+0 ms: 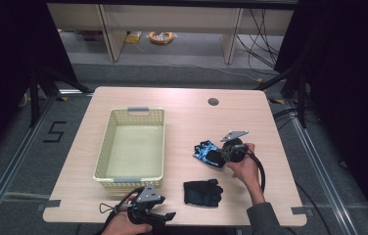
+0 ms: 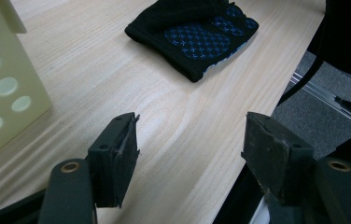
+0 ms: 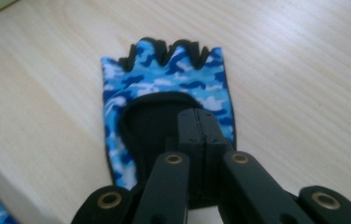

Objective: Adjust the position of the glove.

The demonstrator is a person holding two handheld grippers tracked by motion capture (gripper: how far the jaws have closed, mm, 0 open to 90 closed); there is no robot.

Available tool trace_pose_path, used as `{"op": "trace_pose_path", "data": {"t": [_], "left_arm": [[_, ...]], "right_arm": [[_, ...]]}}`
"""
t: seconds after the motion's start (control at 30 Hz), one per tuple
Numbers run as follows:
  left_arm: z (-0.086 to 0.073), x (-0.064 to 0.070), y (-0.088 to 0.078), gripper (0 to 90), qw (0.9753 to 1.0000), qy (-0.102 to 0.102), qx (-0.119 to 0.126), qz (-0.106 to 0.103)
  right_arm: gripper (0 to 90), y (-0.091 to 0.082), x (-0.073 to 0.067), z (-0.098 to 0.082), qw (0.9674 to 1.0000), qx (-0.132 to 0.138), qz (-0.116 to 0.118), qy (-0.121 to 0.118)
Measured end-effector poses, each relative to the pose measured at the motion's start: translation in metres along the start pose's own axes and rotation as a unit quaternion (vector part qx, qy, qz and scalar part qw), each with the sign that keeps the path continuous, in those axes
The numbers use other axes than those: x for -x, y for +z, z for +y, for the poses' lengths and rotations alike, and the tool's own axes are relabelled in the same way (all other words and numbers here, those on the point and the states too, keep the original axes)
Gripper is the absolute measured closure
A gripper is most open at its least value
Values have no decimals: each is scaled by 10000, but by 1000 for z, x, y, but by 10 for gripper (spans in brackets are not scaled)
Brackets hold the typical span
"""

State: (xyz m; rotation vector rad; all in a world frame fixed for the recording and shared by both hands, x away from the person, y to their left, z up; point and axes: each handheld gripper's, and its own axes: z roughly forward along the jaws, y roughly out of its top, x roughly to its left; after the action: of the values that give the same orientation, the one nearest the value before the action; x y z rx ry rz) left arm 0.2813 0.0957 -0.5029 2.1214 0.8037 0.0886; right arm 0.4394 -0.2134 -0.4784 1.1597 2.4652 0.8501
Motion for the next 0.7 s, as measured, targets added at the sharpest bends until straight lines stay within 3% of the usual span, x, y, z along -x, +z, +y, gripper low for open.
{"op": "trace_pose_path", "data": {"t": [0.03,0.1,0.13,0.2,0.27,0.43,0.47,0.5,0.53,0.57,0.6,0.7], "left_arm": [[0,0,0,350,10000,11,-8,-25],[0,0,-1,351,10000,12,-6,-20],[1,0,-1,352,10000,32,-24,-5],[0,-1,-2,352,9999,74,-65,21],[-1,0,-1,352,10000,-77,-28,18],[0,-1,-1,352,10000,12,-25,-3],[-1,0,-1,352,9999,-101,-17,-3],[-1,0,0,352,10000,-16,-71,47],[0,-1,-1,352,10000,63,-60,30],[-1,0,0,352,10000,24,-29,-14],[-1,0,0,352,10000,31,-30,-17],[-1,1,0,352,10000,8,-44,-11]], "right_arm": [[900,2,0,-2,9999,82,26,-116],[900,-1,-2,-4,9996,-77,22,-267],[900,-1,-5,-5,9997,15,-22,-223],[900,-4,-9,-7,9998,-62,76,-172],[900,-3,-12,-11,9997,-41,69,-229],[900,-1,-21,-16,9994,-151,203,-228],[900,2,-28,-15,9989,-109,370,-271],[900,1,-31,-13,9985,-163,435,-276],[900,3,-34,-12,9985,-166,461,-262],[900,6,-38,-10,9985,-131,507,-139],[900,9,-39,-8,9984,-67,523,-212],[900,15,-47,2,9981,-136,601,-76]]}}
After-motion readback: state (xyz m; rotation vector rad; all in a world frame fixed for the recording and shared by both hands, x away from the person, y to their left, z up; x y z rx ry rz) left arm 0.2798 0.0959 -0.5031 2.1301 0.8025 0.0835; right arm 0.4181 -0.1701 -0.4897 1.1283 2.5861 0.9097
